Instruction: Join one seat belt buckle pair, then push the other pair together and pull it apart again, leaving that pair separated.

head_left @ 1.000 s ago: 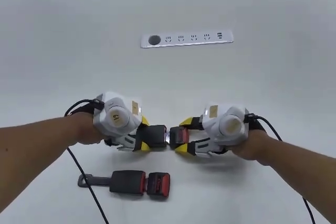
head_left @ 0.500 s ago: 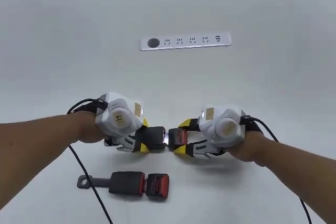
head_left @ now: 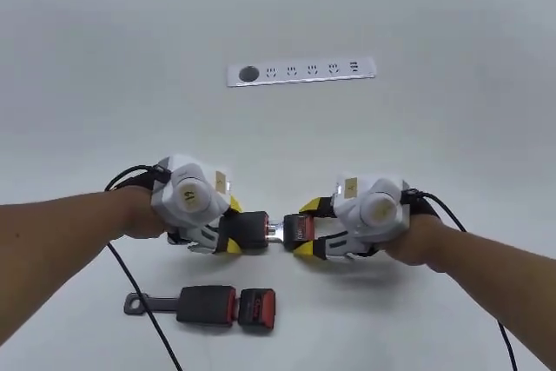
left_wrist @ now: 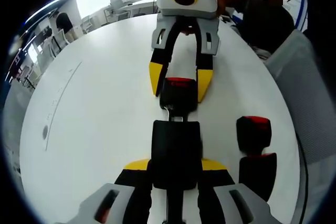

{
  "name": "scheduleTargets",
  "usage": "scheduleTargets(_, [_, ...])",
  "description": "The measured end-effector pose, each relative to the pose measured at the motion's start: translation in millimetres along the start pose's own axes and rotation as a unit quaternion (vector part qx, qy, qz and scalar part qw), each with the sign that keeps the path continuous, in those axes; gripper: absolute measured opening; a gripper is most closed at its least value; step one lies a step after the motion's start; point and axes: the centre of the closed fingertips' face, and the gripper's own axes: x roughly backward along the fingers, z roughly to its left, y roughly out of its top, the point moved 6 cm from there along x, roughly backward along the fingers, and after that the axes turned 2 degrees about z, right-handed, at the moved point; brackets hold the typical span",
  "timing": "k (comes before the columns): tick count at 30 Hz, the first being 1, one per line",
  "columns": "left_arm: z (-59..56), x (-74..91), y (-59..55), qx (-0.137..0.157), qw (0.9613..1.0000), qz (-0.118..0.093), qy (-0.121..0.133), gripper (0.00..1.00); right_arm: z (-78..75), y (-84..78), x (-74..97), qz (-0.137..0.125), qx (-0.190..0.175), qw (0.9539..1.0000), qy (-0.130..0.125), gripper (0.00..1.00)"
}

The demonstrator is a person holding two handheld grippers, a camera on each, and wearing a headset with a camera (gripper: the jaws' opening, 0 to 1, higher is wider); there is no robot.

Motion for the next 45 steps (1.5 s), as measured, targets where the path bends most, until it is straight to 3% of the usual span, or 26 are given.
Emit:
scheduleTargets(12, [0.3, -0.1, -0.4, 0.004, 1.0000, -0.002, -0.002, 0.34, -1.6, -12.2, 13.5, 0.006, -0.003, 1.0000, -0.002, 0.36])
scheduleTargets(24, [0.4, 0.3, -1.3, 0.006, 0.9999, -0.009, -0.002, 0.34, -3.4, -33.5, 43.8, 0.010, -0.018, 0.9996, -0.020, 0.36])
scheduleTargets(45, [1.2, 0.4, -2.0, -0.002, 0.9999, -0.008, -0.007, 0.35, -2.5, -71.6, 93.0, 0.035, -0.055, 0.9976, -0.022, 0.37])
